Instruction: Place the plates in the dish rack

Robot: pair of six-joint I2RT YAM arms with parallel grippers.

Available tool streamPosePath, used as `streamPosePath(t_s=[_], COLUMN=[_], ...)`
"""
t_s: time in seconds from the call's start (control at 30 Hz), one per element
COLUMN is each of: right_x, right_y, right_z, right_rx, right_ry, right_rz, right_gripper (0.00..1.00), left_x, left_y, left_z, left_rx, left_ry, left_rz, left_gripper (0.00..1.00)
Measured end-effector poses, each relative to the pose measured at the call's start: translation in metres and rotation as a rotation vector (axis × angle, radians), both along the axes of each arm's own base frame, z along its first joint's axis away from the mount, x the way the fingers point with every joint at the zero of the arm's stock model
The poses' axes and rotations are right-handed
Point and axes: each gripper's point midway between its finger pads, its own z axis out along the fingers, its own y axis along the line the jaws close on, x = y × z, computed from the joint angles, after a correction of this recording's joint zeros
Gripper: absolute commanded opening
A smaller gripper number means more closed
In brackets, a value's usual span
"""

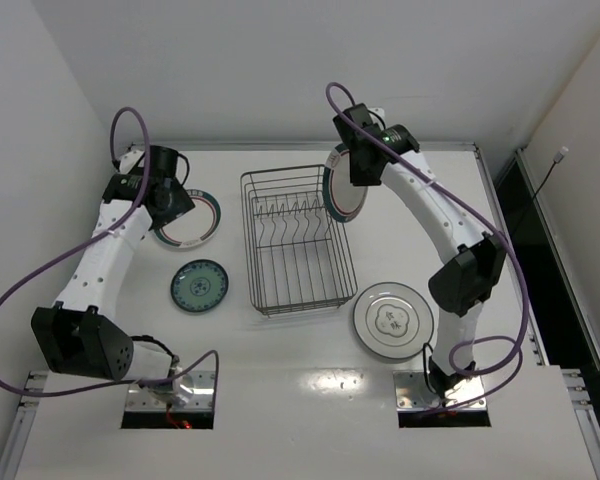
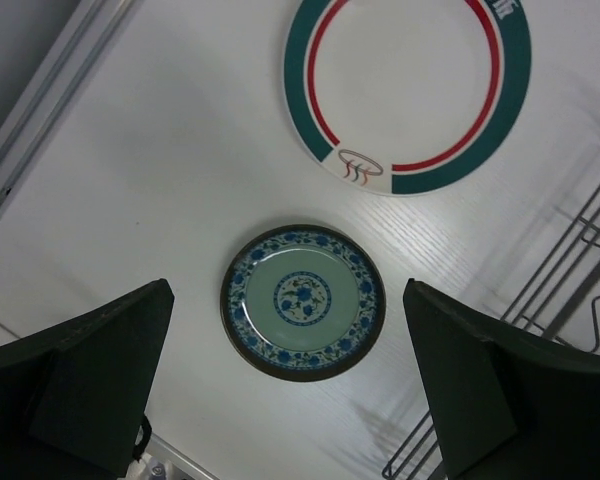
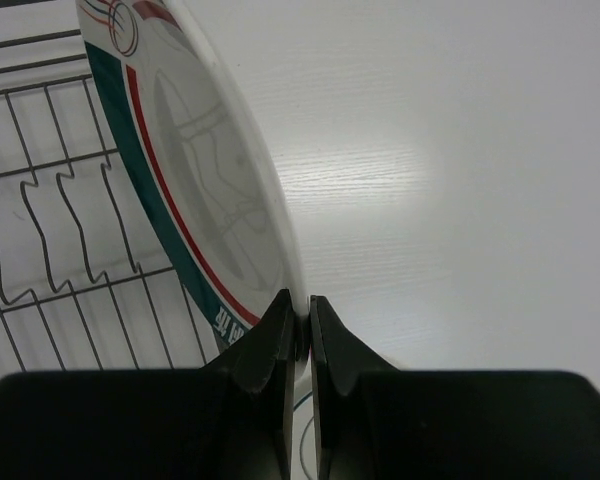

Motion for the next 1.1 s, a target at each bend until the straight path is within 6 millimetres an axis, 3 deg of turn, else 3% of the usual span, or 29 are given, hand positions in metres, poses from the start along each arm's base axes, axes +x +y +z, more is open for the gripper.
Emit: streamPosePath(t_s=[0.33, 0.43, 0.53, 0.7, 0.93, 1.1], right_x=[-0.004, 0.002, 0.008, 0.008, 0.001, -0.006], right_y=[0.019, 0.029, 0.038, 0.051, 0.065, 0.065], right_z=[-0.012, -0.025, -0.038, -0.037, -0.065, -0.072], right_rx=[-0.017, -0.033, -0.078, -0.106, -0.127, -0.145], right_ry=[0.026, 0.041, 0.038, 0.012, 0.072, 0.102], right_rz=[0.049, 0.054, 0.047, 0.056, 0.089, 0.093], right_gripper=[0.00, 0.00, 0.00, 0.00, 0.01, 0.13], left_x=[-0.002, 0.000, 0.004, 0.012, 0.019, 0.014], left_y=[0.047, 0.055, 0.059, 0.066, 0.070, 0.069], left_z=[-0.012, -0.019, -0.028, -0.042, -0.061, -0.079], left_rx=[0.027, 0.030, 0.022, 0.004, -0.019, -0.039], left_ry=[0.060, 0.077, 0.094, 0.109, 0.141, 0.183], left_rz=[0.099, 0.126, 0.149, 0.179, 0.191, 0.189], left_gripper=[1.00, 1.00, 1.00, 1.00, 1.00, 1.00])
